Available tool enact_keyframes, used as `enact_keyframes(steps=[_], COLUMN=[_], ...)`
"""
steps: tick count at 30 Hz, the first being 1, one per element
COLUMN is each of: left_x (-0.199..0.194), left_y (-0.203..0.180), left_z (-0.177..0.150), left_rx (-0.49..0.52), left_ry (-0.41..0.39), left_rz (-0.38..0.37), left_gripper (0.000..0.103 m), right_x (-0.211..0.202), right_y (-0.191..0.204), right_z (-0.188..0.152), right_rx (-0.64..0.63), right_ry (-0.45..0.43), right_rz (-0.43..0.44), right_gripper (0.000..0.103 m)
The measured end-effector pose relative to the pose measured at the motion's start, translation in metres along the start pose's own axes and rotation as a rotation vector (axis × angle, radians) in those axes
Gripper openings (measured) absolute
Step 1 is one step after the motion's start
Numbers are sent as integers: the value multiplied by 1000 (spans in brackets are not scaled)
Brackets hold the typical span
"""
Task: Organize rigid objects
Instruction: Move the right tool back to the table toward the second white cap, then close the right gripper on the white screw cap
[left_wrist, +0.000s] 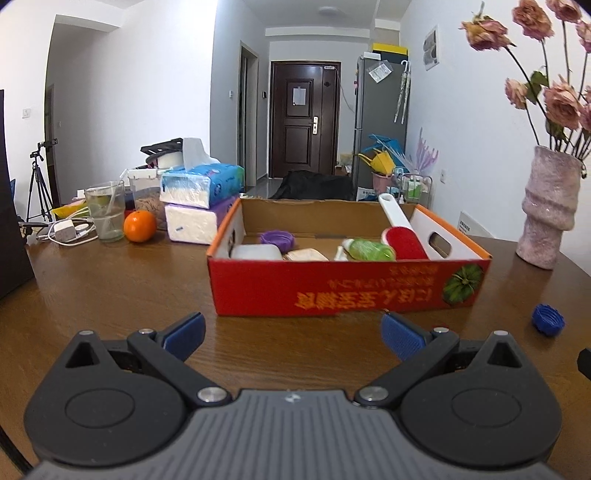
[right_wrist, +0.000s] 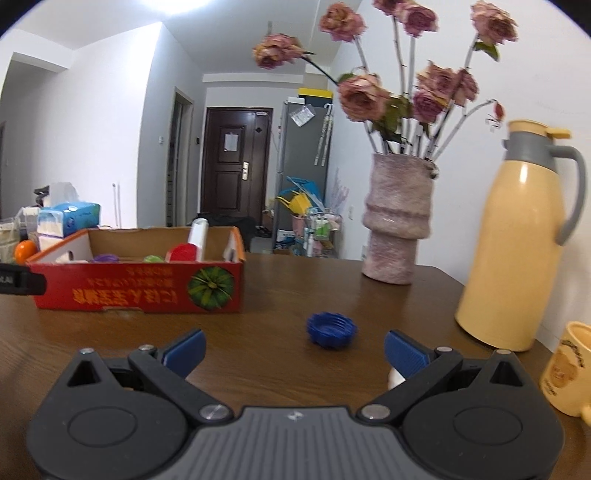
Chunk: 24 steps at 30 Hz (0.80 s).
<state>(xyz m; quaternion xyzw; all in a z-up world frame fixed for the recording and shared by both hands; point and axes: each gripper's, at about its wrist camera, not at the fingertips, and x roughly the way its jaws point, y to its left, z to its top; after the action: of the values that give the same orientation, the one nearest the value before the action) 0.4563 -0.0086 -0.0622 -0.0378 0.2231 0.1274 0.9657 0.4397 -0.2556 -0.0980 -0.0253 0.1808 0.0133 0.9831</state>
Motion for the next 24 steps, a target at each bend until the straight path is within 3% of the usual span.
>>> enact_keyframes(steps=[15,24], left_x=[-9,-2], left_y=[-50,-72], left_z=[-21,-27], left_rx=[21,31], left_ry=[51,82], left_rz=[-20,-34], left_gripper=[103,103], right_x=[6,30], right_y=[-69,-92], right_z=[-15,-20], right_rx=[44,70], right_ry=[52,162], right_rz=[-66,-44], right_gripper=[103,103])
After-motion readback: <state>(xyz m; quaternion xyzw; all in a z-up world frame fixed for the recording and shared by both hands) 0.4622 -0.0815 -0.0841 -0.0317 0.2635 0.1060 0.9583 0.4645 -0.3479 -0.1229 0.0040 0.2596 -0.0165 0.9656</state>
